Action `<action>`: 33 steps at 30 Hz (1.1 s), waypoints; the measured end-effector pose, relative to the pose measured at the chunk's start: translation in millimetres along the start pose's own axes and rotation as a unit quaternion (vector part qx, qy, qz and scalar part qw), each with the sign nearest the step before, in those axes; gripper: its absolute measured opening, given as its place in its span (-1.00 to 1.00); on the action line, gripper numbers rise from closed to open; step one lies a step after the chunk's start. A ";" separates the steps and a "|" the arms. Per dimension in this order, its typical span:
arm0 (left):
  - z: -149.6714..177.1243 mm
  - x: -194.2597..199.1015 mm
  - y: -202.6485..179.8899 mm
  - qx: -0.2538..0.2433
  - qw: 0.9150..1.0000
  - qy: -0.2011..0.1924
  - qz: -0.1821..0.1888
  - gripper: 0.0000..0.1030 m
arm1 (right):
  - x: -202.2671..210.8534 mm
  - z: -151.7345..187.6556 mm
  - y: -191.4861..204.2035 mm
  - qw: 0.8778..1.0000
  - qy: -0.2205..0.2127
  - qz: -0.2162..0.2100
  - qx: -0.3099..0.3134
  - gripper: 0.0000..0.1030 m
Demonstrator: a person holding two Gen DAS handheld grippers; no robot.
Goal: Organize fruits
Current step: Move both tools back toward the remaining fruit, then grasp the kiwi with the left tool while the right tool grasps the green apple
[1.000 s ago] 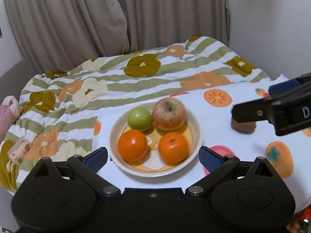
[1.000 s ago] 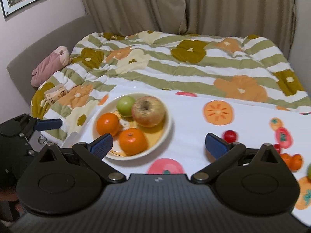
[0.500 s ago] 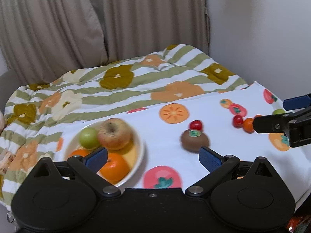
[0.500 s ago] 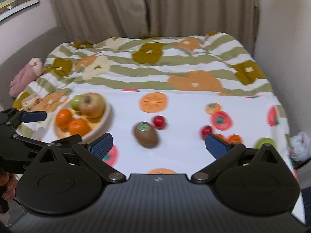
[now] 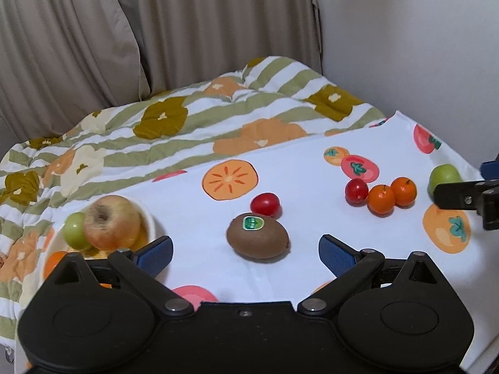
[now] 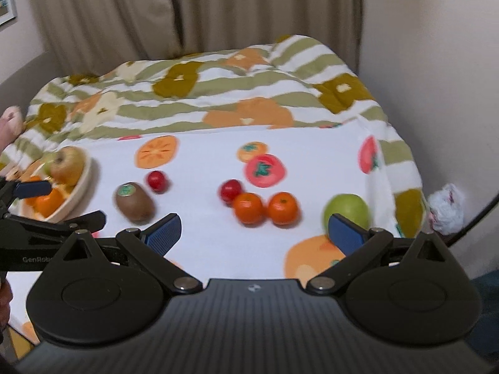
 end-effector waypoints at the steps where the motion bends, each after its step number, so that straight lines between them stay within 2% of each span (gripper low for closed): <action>1: -2.0 -4.5 -2.4 0.001 1.000 0.002 -0.001 0.97 | -3.4 -0.2 -4.3 1.000 -0.001 0.006 -0.006 1.00; 6: -8.9 -27.9 -7.6 -0.005 1.000 0.013 -0.013 0.97 | -20.7 -1.9 -14.7 1.000 -0.001 0.025 -0.017 1.00; 13: -15.3 -54.3 -7.7 -0.013 0.999 0.028 -0.023 0.91 | -45.8 -5.7 -15.6 0.998 0.006 0.055 0.012 1.00; 15: -16.9 -60.4 -7.9 -0.016 0.999 0.032 -0.022 0.90 | -52.6 -7.2 -15.0 0.997 0.009 0.067 0.023 0.92; 23: -22.3 -79.2 -15.7 -0.031 0.998 0.047 -0.018 0.78 | -70.7 -14.8 -21.4 0.992 0.014 0.118 0.048 0.85; 33: -25.5 -89.6 -14.7 -0.024 0.998 0.054 -0.021 0.64 | -88.5 -15.1 -33.5 0.986 0.026 0.147 0.078 0.68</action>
Point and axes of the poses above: each gripper's, at about its wrist camera, not at the fingertips, and x roughly against the way its jaws point, y to its left, z to its underside, the point moved 1 cm from there along -x, roughly the way its jaws point, and after that the axes turned 15 degrees about y, right-handed, at the moved point
